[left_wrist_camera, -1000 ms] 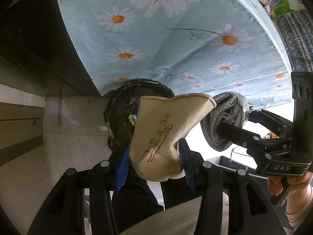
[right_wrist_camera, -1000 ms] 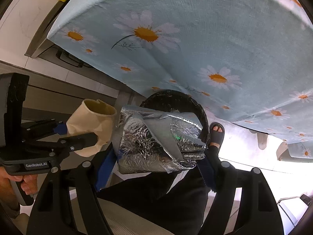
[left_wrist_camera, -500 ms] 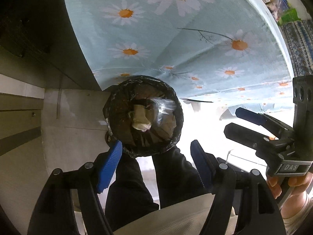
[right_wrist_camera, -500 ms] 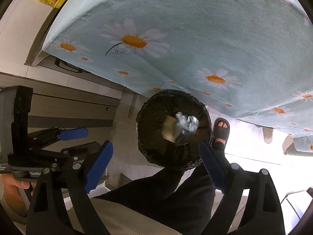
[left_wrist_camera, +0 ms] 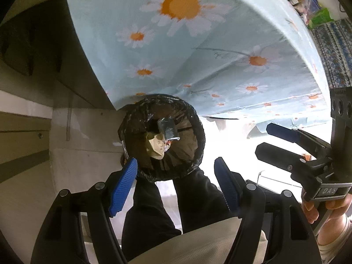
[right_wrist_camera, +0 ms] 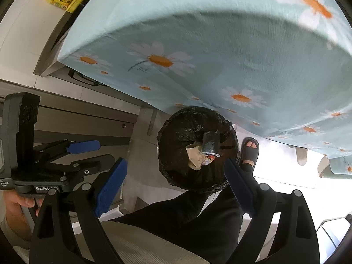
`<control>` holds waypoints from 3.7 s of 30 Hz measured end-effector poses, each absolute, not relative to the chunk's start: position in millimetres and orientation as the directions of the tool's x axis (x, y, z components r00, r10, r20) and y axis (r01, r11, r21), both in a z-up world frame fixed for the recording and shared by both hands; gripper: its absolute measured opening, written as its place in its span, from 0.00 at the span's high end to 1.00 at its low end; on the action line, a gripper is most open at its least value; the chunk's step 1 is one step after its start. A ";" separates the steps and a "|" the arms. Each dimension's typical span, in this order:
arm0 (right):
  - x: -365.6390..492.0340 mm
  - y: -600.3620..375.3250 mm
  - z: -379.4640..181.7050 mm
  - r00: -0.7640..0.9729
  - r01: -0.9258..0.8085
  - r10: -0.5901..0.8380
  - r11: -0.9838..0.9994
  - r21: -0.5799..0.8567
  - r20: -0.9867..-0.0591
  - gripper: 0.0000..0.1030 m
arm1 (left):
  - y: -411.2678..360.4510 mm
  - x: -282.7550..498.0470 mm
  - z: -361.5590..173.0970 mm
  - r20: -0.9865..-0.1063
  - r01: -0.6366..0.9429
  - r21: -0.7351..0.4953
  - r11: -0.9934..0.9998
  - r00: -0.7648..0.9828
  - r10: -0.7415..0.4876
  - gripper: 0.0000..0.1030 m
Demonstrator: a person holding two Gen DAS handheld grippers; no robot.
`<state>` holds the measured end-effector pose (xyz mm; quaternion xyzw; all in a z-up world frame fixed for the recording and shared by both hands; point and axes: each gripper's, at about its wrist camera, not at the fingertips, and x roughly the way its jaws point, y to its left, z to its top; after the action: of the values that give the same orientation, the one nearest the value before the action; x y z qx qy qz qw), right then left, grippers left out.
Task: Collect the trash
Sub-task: 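Open both grippers to drop the cup and foil into the bin, then raise both grippers back toward the grey towels on the table, then grasp a grey towel with the left gripper while the right grasps another grey towel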
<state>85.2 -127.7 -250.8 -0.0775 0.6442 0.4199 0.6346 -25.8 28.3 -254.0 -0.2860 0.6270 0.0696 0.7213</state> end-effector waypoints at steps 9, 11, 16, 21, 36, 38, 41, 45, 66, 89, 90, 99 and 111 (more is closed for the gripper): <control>88.3 -131.9 -209.6 -0.131 -0.651 0.471 0.622 0.434 -0.872 0.14 | 30.6 -19.4 -214.2 -0.931 -0.414 -0.340 0.844 0.276 -0.239 0.32; 89.6 -132.9 -198.7 -0.115 -0.660 0.480 0.617 0.428 -0.870 0.14 | 30.2 -17.4 -202.6 -0.927 -0.397 -0.338 0.853 0.295 -0.230 0.32; 98.4 -135.5 -161.4 -0.051 -0.688 0.519 0.601 0.407 -0.853 0.14 | 31.2 -10.5 -169.6 -0.913 -0.360 -0.338 0.870 0.349 -0.211 0.32; 116.9 -137.9 -128.9 0.014 -0.705 0.557 0.594 0.387 -0.830 0.14 | 35.8 -0.1 -139.9 -0.886 -0.339 -0.373 0.864 0.406 -0.223 0.32; 211.1 -128.6 -73.6 0.123 -0.761 0.647 0.548 0.346 -0.753 0.14 | 39.2 73.7 -70.9 -0.841 -0.324 -0.325 0.888 0.528 -0.115 0.32; 225.5 -124.8 -72.2 0.123 -0.769 0.652 0.539 0.344 -0.748 0.14 | 37.6 87.7 -65.9 -0.839 -0.331 -0.310 0.891 0.536 -0.093 0.32; 247.1 -120.1 -72.3 0.111 -0.778 0.661 0.523 0.349 -0.742 0.14 | 35.3 106.5 -64.4 -0.841 -0.345 -0.298 0.890 0.535 -0.074 0.32; 277.8 -109.4 -76.3 0.075 -0.780 0.677 0.497 0.380 -0.732 0.16 | 35.8 128.2 -69.4 -0.856 -0.380 -0.265 0.886 0.515 -0.035 0.32; 365.0 -35.9 -129.9 -0.162 -0.824 0.647 0.327 0.463 -0.745 0.41 | 51.5 209.9 -109.5 -0.913 -0.575 -0.194 0.795 0.402 0.068 0.32; 379.2 -26.0 -147.6 -0.248 -0.833 0.634 0.247 0.495 -0.732 0.78 | 59.0 233.6 -130.8 -0.926 -0.621 -0.138 0.771 0.358 0.122 0.67; 379.3 -27.7 -146.3 -0.244 -0.833 0.638 0.247 0.495 -0.730 0.79 | 58.9 233.9 -129.6 -0.926 -0.620 -0.138 0.773 0.358 0.123 0.69; 376.1 -50.8 -127.6 -0.201 -0.826 0.680 0.270 0.496 -0.705 0.79 | 56.2 227.7 -114.1 -0.913 -0.596 -0.142 0.790 0.387 0.128 0.77; 337.5 -89.0 -107.4 -0.115 -0.804 0.712 0.343 0.486 -0.693 0.79 | 43.5 197.9 -90.8 -0.880 -0.496 -0.171 0.852 0.466 0.094 0.77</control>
<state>337.5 -89.0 -107.4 -0.0478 0.4809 0.5713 0.6633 197.9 43.5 -90.8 -0.2067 0.4854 0.1775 0.8307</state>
